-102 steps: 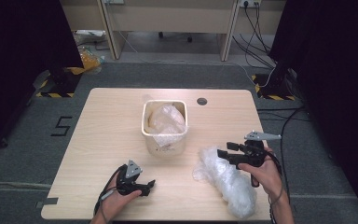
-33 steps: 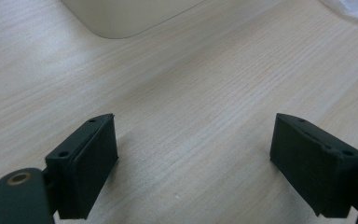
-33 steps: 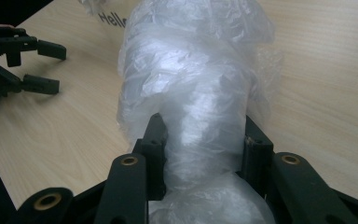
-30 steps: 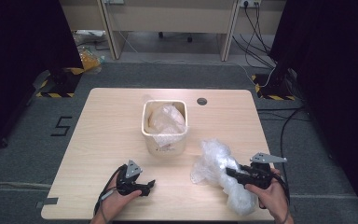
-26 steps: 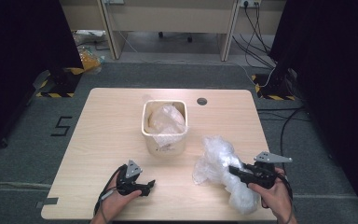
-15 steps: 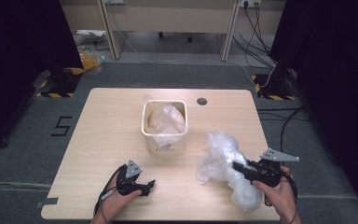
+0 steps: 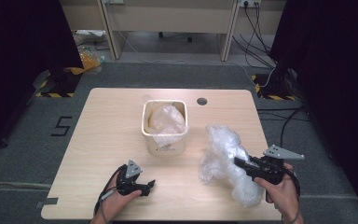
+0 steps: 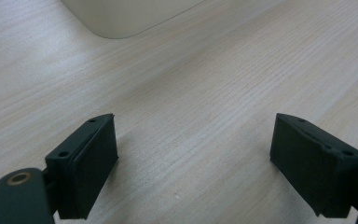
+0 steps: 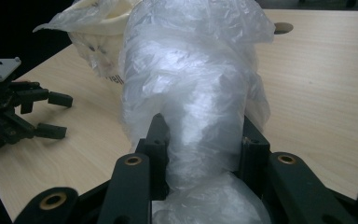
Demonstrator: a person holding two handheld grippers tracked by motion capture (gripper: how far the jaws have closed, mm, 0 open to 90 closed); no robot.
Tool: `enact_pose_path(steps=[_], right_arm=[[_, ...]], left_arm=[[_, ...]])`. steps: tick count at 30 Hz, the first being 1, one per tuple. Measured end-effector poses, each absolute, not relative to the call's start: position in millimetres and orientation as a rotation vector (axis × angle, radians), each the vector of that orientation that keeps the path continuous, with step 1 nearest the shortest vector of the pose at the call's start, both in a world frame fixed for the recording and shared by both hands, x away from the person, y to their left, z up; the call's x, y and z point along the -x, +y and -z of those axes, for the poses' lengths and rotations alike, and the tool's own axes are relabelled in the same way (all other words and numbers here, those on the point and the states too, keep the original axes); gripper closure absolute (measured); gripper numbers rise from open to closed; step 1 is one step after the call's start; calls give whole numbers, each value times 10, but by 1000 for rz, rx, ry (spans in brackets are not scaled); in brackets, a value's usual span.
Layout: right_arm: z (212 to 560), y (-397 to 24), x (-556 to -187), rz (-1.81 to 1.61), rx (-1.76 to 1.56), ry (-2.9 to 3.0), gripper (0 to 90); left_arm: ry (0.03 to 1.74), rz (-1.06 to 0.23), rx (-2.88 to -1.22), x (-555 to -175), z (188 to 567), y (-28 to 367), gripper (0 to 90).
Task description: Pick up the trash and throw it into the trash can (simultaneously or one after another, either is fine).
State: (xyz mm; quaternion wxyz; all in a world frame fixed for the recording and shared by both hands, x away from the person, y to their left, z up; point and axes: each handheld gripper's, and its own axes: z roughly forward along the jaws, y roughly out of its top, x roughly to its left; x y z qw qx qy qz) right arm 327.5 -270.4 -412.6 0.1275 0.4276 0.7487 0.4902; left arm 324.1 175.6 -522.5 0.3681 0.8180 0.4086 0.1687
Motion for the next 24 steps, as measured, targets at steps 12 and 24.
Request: enact_pose_path(steps=[12,24], right_arm=[[3834,-2750,-3342,-1465,-1207,2140,651],[3408,-2686,-3530,-1500,-1135,2135,653]], left_arm=[[1053,-440,-2091,-3241,5229,1753,139],[1053,-439,-2094,-3242,5227,1754,139]])
